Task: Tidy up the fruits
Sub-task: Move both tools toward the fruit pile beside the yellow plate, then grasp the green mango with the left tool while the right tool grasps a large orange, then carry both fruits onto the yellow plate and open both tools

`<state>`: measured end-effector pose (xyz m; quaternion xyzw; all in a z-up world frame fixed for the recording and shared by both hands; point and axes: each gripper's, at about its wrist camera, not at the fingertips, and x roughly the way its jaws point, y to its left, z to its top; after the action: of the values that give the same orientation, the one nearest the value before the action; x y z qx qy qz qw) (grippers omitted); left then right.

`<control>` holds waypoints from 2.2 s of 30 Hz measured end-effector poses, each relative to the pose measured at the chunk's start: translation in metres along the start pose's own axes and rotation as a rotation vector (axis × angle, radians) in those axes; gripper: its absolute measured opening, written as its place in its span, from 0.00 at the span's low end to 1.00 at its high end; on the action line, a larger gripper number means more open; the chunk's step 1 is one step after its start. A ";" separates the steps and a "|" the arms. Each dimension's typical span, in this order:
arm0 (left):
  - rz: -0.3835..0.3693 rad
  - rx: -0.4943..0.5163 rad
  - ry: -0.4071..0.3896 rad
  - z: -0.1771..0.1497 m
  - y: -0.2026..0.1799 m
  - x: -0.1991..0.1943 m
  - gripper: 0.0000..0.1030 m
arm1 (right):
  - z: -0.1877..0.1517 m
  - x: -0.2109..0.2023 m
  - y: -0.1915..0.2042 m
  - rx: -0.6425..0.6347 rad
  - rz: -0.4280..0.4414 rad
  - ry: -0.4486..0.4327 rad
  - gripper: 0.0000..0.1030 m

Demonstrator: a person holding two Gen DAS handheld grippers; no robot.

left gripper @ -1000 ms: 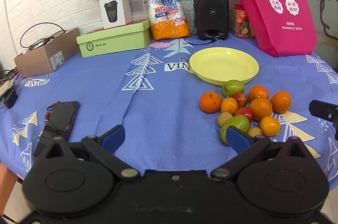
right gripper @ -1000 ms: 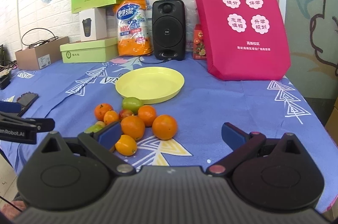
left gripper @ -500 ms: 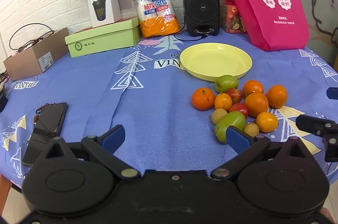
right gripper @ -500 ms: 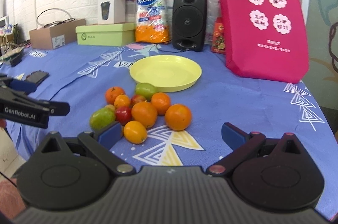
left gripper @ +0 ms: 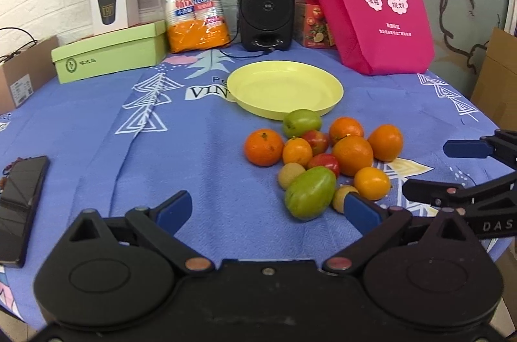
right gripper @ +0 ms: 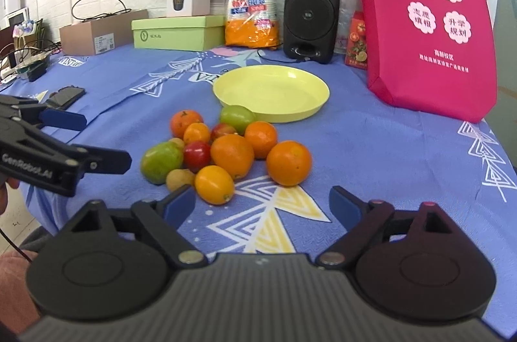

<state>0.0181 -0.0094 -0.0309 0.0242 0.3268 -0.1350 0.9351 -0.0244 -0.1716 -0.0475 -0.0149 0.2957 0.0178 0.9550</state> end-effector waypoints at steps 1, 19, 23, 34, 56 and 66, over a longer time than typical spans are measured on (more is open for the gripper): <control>-0.007 -0.002 0.007 0.000 0.000 0.004 0.90 | 0.000 0.002 -0.003 0.006 -0.003 0.003 0.85; -0.104 0.010 0.077 -0.003 -0.006 0.056 0.54 | 0.007 0.059 -0.021 -0.002 -0.057 0.065 0.74; -0.154 -0.013 0.083 -0.001 -0.001 0.056 0.42 | 0.013 0.069 -0.024 0.012 -0.013 0.071 0.59; -0.176 -0.038 0.078 -0.001 0.003 0.051 0.35 | 0.018 0.069 -0.018 0.009 0.032 0.069 0.40; -0.168 -0.048 0.011 0.041 0.016 0.021 0.35 | 0.040 0.029 -0.018 0.026 0.040 0.015 0.40; -0.141 -0.021 0.001 0.113 0.027 0.090 0.35 | 0.094 0.080 -0.021 -0.036 0.045 0.006 0.40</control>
<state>0.1613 -0.0197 0.0006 -0.0084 0.3298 -0.1971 0.9232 0.0958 -0.1864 -0.0144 -0.0257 0.2982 0.0446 0.9531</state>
